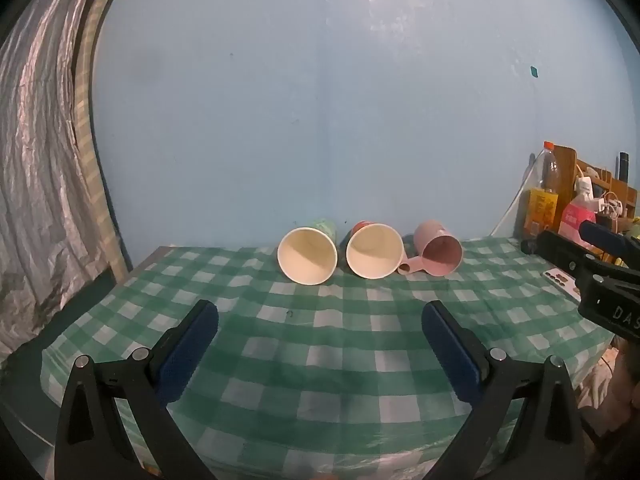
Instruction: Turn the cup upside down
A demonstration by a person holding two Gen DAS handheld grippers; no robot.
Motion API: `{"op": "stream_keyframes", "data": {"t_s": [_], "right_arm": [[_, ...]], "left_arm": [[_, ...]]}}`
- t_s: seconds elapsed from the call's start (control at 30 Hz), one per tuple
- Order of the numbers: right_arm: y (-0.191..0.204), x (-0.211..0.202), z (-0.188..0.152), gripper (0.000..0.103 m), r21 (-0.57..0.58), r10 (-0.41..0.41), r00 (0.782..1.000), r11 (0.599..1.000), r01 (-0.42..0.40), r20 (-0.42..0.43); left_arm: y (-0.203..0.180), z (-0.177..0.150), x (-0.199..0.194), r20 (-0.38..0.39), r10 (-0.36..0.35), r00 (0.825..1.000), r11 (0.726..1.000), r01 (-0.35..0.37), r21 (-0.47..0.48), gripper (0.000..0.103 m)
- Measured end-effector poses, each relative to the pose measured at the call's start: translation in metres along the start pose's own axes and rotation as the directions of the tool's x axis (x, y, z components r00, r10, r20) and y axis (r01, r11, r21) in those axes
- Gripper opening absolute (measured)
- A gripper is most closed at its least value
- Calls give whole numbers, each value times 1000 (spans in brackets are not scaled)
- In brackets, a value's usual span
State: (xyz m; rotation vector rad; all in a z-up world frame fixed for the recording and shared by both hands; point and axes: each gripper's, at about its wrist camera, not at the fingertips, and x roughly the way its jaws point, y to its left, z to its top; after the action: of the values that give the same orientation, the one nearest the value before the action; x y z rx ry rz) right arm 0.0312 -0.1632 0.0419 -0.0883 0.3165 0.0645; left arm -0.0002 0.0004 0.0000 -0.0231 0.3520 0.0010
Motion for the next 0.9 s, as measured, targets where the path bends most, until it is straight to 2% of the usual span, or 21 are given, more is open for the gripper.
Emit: {"op": "stream_keyframes", "data": {"t_s": [0.33,0.5,0.9], "right_arm": [[0,1,-1,84,5,2,1000,1000,-2,-1],[0,-1,1,84,7,3,1000,1000,-3,-2],[-3,0,-4,84,10,3,1000,1000,-3,-6]], "left_arm": [[-7,2,12,-7,7,1000,1000,-7,7,103],[-8,2,-2,29,-15,999,1000,15,21,103],[-8,0,0,21,-28,999,1000,28,8,103]]}}
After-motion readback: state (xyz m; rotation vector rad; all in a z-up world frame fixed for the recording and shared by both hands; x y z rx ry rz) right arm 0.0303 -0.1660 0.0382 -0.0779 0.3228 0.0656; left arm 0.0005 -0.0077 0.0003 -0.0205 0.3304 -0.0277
